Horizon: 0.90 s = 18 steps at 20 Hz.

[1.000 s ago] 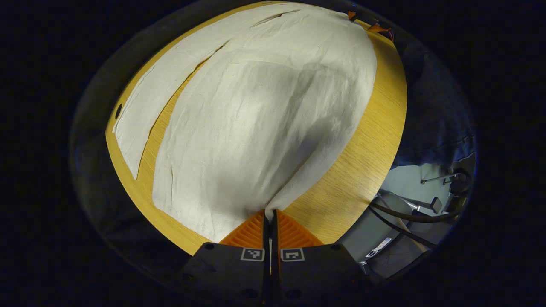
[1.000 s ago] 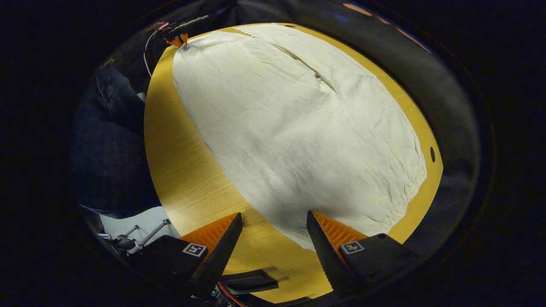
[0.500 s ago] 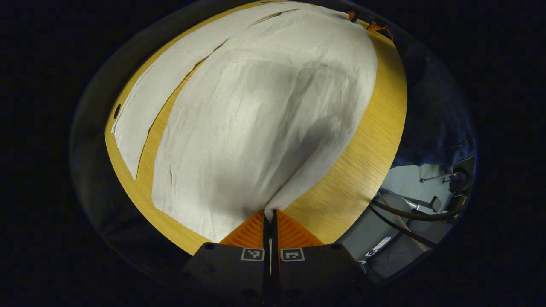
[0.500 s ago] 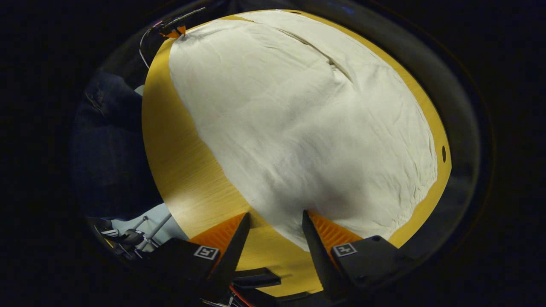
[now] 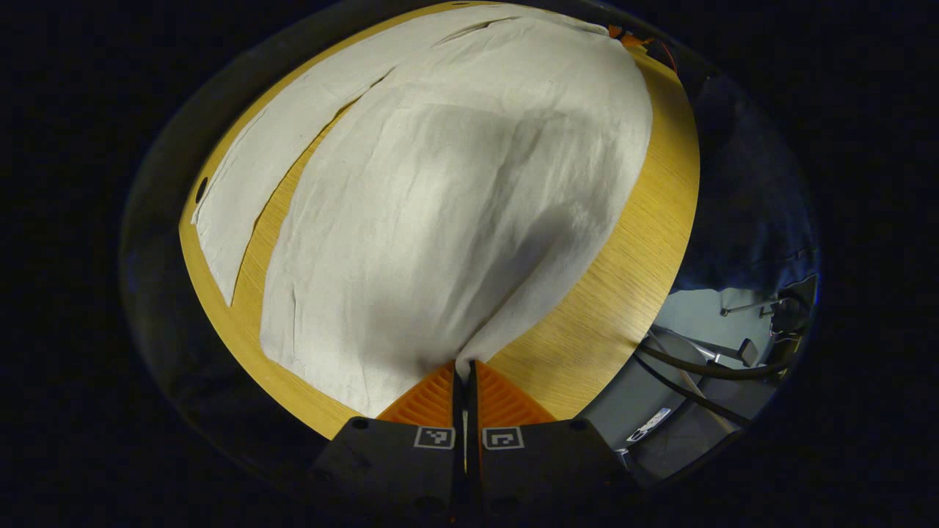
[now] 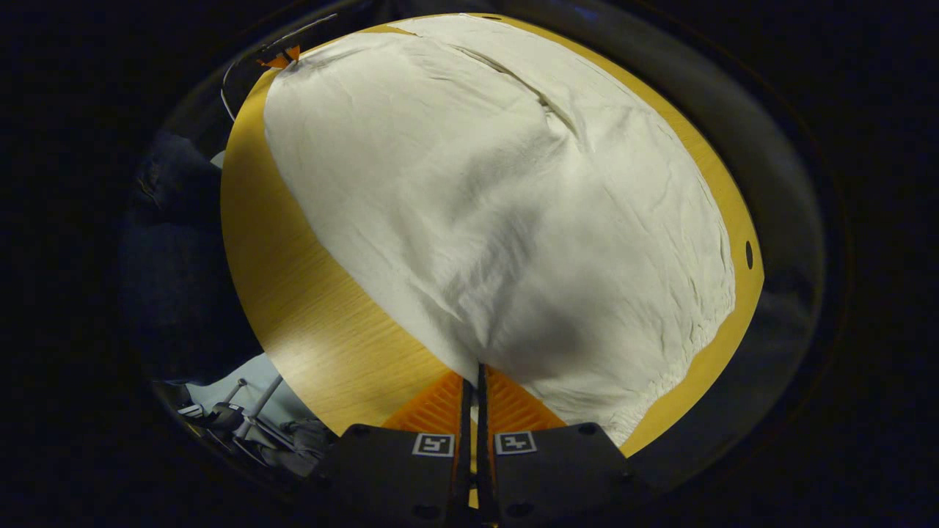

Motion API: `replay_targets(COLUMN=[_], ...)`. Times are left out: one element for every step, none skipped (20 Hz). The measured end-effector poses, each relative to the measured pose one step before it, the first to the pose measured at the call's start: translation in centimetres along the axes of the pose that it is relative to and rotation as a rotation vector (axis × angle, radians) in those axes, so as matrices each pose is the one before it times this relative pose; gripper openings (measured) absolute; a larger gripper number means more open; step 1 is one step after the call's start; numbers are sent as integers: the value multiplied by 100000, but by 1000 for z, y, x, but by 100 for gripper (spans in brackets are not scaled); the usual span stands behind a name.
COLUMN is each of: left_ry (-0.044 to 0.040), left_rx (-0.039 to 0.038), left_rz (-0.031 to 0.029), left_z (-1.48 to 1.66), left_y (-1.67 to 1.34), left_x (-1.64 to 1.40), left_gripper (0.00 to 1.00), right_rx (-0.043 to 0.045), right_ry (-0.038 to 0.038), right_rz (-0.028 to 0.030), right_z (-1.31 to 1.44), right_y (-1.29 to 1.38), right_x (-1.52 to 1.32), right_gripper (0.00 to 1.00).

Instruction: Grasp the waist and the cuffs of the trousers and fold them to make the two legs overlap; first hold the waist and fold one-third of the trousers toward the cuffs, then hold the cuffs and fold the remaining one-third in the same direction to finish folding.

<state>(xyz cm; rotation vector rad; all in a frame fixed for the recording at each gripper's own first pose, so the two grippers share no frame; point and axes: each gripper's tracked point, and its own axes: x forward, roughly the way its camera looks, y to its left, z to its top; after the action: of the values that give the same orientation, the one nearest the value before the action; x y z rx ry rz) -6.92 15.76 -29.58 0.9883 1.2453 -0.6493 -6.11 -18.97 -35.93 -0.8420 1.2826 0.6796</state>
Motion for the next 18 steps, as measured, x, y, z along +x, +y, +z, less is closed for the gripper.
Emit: replay_targets(left_ry=[-35,113,-177,-402,-472,-657,-436,-937,-915,-1737,-2534,-3999,-4463,-4809,-5382,-5878,-5783,-5810], left_rx=[-32,-17,35,-526,-390,-510,-393,-1042,-2335,-3463,-4478,-7304,-8888,-8903,-7850,-7120,-6058,-5878], left_rz=[-13,159,224,306,402,606,884,1209,1399,1824,2750,1082,1631,2106,2690,2948,2182,1317], left_z=[-65,-43,35,7,-8,117,-76,31,-68,16,189,483,735,988,1295,1634,1851,2002], left_y=[-4,-30,52,-53,27,-20,39,39,5,173,371,31,-111,36,150,172,73,-57], left_x=[48,24,-2,-90,77,17,-57,54,-36,-108,0,94,124,-3,-15,-56,-53,112], left_gripper=[0,0,0,0,0,0,0,0,0,0,0,0,0,0,0,0,0,0], right_rx=[1465,2331,1602,857,387,1606,2665,3829,5663,6574,7145,8247,9080,8769,8064,6893,5103,3102], right_ry=[264,500,107,-742,-1047,-773,-1111,-1291,-940,-2274,-3316,-3297,-3425,-3801,-3880,-3089,-3291,-3254], right_rz=[-293,-790,-1414,-813,-918,-1191,-1117,-1757,-1459,-1619,-2001,-2402,-2156,-1913,-1818,-1835,-2081,-2139], right_z=[-106,5,68,-8,55,44,-25,176,39,326,501,565,494,787,779,782,728,809], right_y=[-59,-79,-60,33,-9,-59,-47,-210,-43,-179,-279,-406,-241,-239,-235,-218,-314,-188], right_x=[-38,-40,-250,98,121,-7,-105,-47,-185,-237,-174,-282,-394,-345,-130,-104,-128,33], right_gripper=[6,6,6,3,3,2,3,3,3,2,1,3,3,5,2,3,3,3])
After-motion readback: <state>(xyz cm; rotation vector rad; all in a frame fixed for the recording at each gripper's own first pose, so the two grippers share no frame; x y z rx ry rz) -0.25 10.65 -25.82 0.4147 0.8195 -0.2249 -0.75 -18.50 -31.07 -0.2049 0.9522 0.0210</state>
